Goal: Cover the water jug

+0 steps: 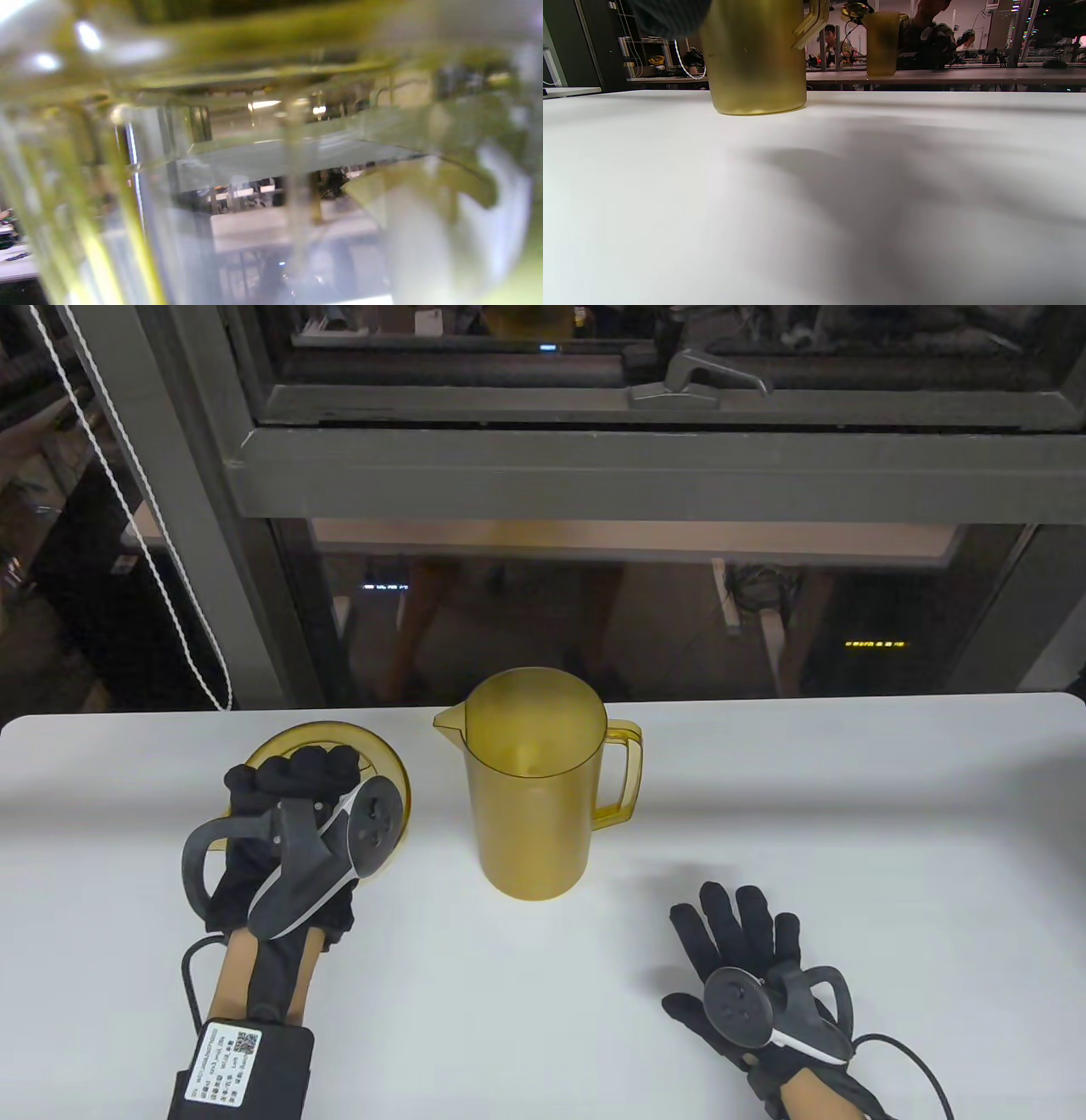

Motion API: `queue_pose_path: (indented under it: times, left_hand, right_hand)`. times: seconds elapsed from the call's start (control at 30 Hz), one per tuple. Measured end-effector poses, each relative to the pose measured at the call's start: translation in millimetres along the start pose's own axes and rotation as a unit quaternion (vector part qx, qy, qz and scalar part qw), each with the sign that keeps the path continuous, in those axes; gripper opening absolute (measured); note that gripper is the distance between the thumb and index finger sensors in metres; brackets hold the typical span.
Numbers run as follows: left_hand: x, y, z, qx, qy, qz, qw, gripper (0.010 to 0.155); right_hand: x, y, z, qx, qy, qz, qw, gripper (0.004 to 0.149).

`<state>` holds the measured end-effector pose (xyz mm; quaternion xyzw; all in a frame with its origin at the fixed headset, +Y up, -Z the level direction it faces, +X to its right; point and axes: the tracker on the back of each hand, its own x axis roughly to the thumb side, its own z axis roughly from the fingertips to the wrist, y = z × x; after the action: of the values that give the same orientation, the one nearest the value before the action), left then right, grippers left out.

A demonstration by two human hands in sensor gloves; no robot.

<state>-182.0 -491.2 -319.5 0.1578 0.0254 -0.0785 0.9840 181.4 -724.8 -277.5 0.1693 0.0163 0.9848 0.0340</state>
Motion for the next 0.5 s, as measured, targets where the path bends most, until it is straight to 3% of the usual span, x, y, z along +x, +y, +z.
queue_pose_path:
  times: [0.27, 0.5]
  left_hand:
    - [31.3, 15.2, -31.0, 0.056, -0.024, 0.03, 0.998, 0.06]
    - [62.5, 27.6, -64.7, 0.076, -0.055, 0.042, 0.995, 0.06]
  right_hand:
    - [-3.6, 0.3, 0.9, -0.002, 0.005, -0.004, 1.0, 0.093]
    - [-9.5, 4.3, -0.2, 0.006, 0.014, -0.005, 1.0, 0.093]
